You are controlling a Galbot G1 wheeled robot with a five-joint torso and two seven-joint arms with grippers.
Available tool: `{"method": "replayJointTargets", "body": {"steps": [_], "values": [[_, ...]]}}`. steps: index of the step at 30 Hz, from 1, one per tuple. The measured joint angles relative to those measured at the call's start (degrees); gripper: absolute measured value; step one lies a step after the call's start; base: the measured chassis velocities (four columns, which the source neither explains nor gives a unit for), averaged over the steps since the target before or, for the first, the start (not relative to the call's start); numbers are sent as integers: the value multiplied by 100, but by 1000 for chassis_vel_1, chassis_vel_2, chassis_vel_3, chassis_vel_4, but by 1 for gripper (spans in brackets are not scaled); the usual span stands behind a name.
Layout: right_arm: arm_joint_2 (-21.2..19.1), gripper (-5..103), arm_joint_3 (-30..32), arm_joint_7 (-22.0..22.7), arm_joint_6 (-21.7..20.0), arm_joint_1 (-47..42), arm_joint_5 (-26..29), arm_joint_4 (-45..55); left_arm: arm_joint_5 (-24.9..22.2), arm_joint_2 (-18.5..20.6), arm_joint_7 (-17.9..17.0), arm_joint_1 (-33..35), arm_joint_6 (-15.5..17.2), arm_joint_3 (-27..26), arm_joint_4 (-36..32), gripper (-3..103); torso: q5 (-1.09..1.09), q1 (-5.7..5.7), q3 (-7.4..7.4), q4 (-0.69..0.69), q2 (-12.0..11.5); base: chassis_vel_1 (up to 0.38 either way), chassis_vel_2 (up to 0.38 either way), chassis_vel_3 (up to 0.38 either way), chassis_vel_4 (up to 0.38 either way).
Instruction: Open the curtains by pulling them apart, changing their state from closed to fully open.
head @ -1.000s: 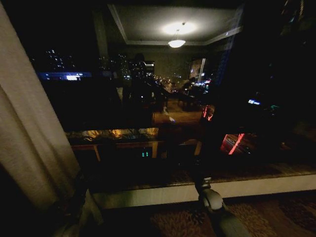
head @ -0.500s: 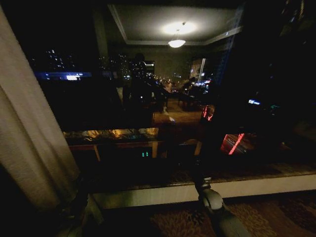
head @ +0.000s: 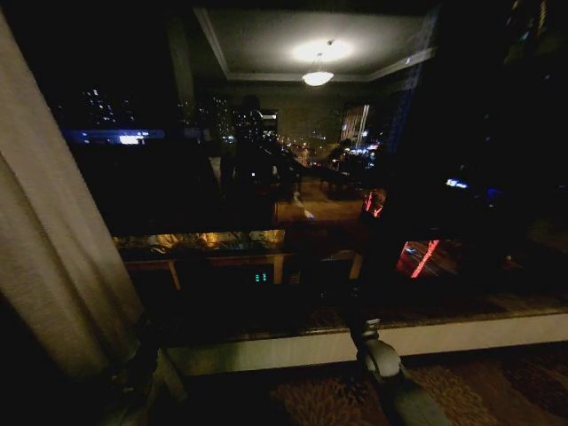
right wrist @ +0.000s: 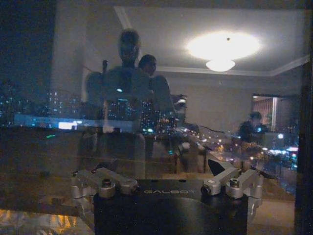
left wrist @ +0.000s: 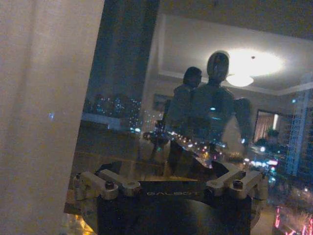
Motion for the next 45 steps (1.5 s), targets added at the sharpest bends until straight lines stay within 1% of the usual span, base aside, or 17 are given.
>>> {"method": "replayJointTargets", "body": {"steps": [8,14,16,19,22,25,32,36,38,45], "values": [[0,100,0,0,0,0,0,0,0,2,-4,-2,-1,-1,2,100,0,0,0,0,0,-85,-73,73,86],[0,100,0,0,0,0,0,0,-1,2,-5,-2,0,-1,3,100,-1,0,0,0,0,-226,-205,227,230],[0,100,0,0,0,0,0,0,-2,2,-4,-3,0,0,2,100,3,0,0,-1,0,-257,-258,243,258],[0,100,0,0,0,0,0,0,-3,3,-4,-3,-1,0,3,100,1,0,0,-1,0,-297,-290,264,317],[0,100,0,0,0,0,0,0,-3,3,-4,-3,0,0,3,100,-3,0,0,0,0,-304,-294,331,314],[0,100,0,0,0,0,0,0,-3,3,-4,-3,0,0,3,100,1,0,0,0,1,-336,-321,321,348],[0,100,0,0,0,0,0,0,-3,3,-4,-3,0,0,3,100,0,-1,0,0,1,-370,-356,346,376],[0,100,0,0,0,0,0,0,-3,3,-3,-3,0,-1,3,100,3,-1,0,-1,0,-367,-357,367,365],[0,100,0,0,0,0,0,0,-3,3,-3,-3,1,-1,3,100,-1,0,0,0,0,-355,-347,368,351],[0,100,0,0,0,0,0,0,-4,3,-3,-3,1,-1,3,100,1,0,0,0,0,-355,-329,348,340]]}}
